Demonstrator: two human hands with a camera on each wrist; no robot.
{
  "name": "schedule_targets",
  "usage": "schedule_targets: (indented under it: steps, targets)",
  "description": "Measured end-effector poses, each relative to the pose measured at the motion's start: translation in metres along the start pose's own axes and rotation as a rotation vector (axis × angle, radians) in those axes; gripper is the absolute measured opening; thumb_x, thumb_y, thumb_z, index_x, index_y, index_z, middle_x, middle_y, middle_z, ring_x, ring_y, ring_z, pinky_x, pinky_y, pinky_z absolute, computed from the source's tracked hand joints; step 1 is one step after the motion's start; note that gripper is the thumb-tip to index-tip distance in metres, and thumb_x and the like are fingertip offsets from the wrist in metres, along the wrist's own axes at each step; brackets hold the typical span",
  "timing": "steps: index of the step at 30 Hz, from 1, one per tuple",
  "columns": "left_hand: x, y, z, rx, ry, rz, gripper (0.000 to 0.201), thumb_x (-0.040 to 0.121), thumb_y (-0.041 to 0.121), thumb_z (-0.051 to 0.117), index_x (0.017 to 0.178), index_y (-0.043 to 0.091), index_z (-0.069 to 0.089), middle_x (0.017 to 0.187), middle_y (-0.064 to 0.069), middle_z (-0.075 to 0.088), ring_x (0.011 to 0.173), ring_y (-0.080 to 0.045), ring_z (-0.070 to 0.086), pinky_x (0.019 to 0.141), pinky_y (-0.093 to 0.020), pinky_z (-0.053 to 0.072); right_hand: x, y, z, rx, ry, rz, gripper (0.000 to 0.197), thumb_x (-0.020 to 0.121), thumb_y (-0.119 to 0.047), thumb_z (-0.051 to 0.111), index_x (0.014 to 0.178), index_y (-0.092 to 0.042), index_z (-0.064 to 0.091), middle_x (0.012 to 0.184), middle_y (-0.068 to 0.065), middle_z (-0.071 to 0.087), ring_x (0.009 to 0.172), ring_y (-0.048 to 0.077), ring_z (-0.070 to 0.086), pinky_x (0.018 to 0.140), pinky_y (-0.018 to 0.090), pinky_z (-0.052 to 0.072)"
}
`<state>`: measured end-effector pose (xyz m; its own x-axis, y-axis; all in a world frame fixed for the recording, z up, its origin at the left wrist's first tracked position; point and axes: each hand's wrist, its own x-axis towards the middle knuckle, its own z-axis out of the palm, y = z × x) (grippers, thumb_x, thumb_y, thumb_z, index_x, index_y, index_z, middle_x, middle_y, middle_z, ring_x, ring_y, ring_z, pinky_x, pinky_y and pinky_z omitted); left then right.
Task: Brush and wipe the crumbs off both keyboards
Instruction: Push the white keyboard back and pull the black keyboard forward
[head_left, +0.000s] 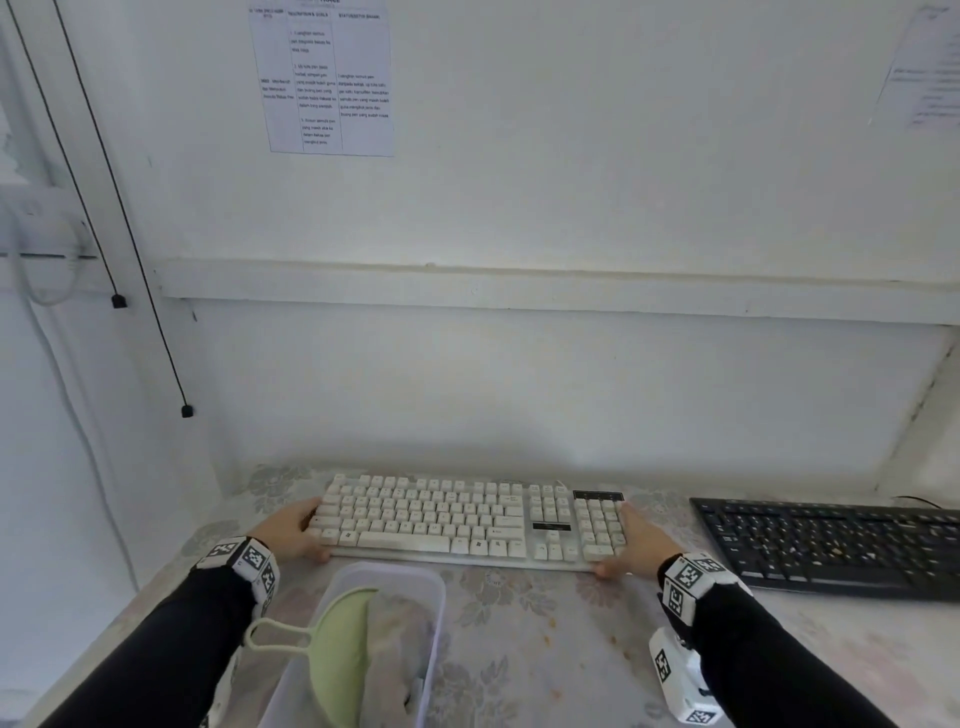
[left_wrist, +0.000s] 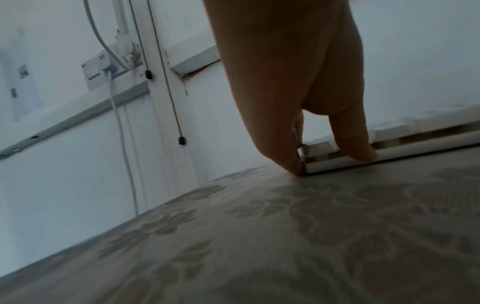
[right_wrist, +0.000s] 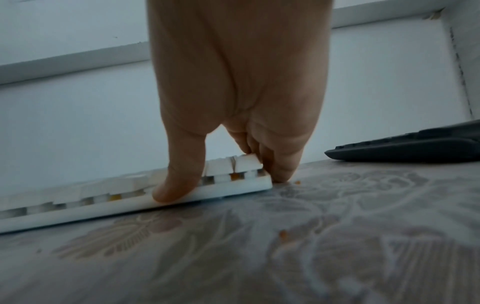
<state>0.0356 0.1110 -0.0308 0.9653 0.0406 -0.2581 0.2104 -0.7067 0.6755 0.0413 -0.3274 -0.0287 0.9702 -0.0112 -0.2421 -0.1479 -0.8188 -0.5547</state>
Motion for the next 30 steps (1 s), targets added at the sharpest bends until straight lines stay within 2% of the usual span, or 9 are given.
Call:
schedule_targets:
  steps: [2,4,8,12,16,19,24,26,30]
  targets:
    - [-0.006,-0.008,-0.002,-0.049,0.029,-0.022,0.061,0.079,-0.016,0.064,0.135,-0.004,0.044,0.131,-0.009,0.052,0.126,-0.025,0.048,0.094,-0.020,0.037,-0.003,0.003,-0.002,-0.014,-0.002,-0.021,0.075,0.068,-0.020,0.080,0.129,-0.012,0.037,0.129,0.004,0.051,0.114,0.018,0.049,0.100,0.027,0.035]
    - [-0.017,-0.011,-0.005,-0.067,0.129,-0.123,0.060,0.085,-0.006,0.063,0.140,-0.005,0.039,0.141,-0.019,0.047,0.130,-0.029,0.046,0.104,-0.028,0.035,-0.008,0.005,-0.005,-0.011,0.000,-0.045,0.069,0.073,-0.017,0.076,0.131,-0.012,0.037,0.131,0.004,0.052,0.119,0.020,0.049,0.100,0.026,0.035]
    - [-0.049,-0.003,-0.014,-0.122,0.322,-0.223,0.055,0.091,0.004,0.059,0.142,-0.003,0.038,0.141,-0.021,0.046,0.131,-0.034,0.044,0.107,-0.039,0.032,-0.026,0.013,-0.014,-0.036,0.009,-0.097,0.066,0.082,-0.022,0.068,0.137,-0.012,0.034,0.137,0.005,0.049,0.124,0.021,0.047,0.101,0.026,0.035]
    - [-0.088,0.017,-0.028,-0.149,0.571,-0.205,0.050,0.092,0.007,0.057,0.139,-0.002,0.043,0.138,-0.020,0.051,0.128,-0.036,0.045,0.109,-0.042,0.033,-0.046,0.030,-0.031,-0.029,0.035,-0.134,0.064,0.088,-0.022,0.062,0.142,-0.009,0.030,0.144,0.009,0.041,0.131,0.023,0.041,0.106,0.029,0.032]
    - [-0.128,0.061,-0.022,-0.179,0.730,-0.136,0.045,0.094,0.009,0.053,0.137,0.001,0.048,0.137,-0.020,0.051,0.129,-0.036,0.043,0.110,-0.037,0.028,-0.061,0.054,-0.048,0.045,0.052,-0.151,0.062,0.088,-0.021,0.062,0.141,-0.007,0.034,0.141,0.010,0.045,0.129,0.022,0.044,0.107,0.031,0.034]
    - [-0.142,0.108,-0.003,-0.194,0.740,-0.041,0.044,0.094,0.010,0.053,0.137,0.003,0.048,0.135,-0.018,0.054,0.126,-0.034,0.047,0.109,-0.037,0.032,-0.071,0.075,-0.061,0.098,0.083,-0.164,0.058,0.087,-0.022,0.063,0.138,-0.006,0.038,0.137,0.009,0.049,0.126,0.022,0.046,0.105,0.030,0.036]
    - [-0.139,0.191,0.060,-0.297,0.628,0.110,0.046,0.093,0.010,0.055,0.139,0.007,0.046,0.134,-0.016,0.054,0.122,-0.031,0.051,0.104,-0.036,0.039,-0.092,0.114,-0.089,0.119,0.140,-0.199,0.050,0.089,-0.017,0.060,0.135,-0.006,0.042,0.138,0.009,0.048,0.125,0.023,0.047,0.103,0.029,0.035]
    - [-0.136,0.224,0.101,-0.338,0.522,0.151,0.048,0.093,0.010,0.055,0.140,0.008,0.044,0.135,-0.016,0.052,0.123,-0.029,0.050,0.099,-0.032,0.039,-0.100,0.134,-0.102,0.120,0.149,-0.191,0.050,0.090,-0.019,0.059,0.135,-0.006,0.042,0.139,0.008,0.048,0.125,0.023,0.047,0.104,0.029,0.035]
    - [-0.129,0.275,0.193,-0.384,0.270,0.194,0.056,0.093,0.012,0.057,0.145,0.008,0.036,0.143,-0.013,0.045,0.130,-0.025,0.045,0.101,-0.032,0.038,-0.117,0.178,-0.128,0.111,0.175,-0.150,0.050,0.091,-0.022,0.058,0.137,-0.009,0.042,0.139,0.007,0.047,0.126,0.023,0.047,0.104,0.030,0.035]
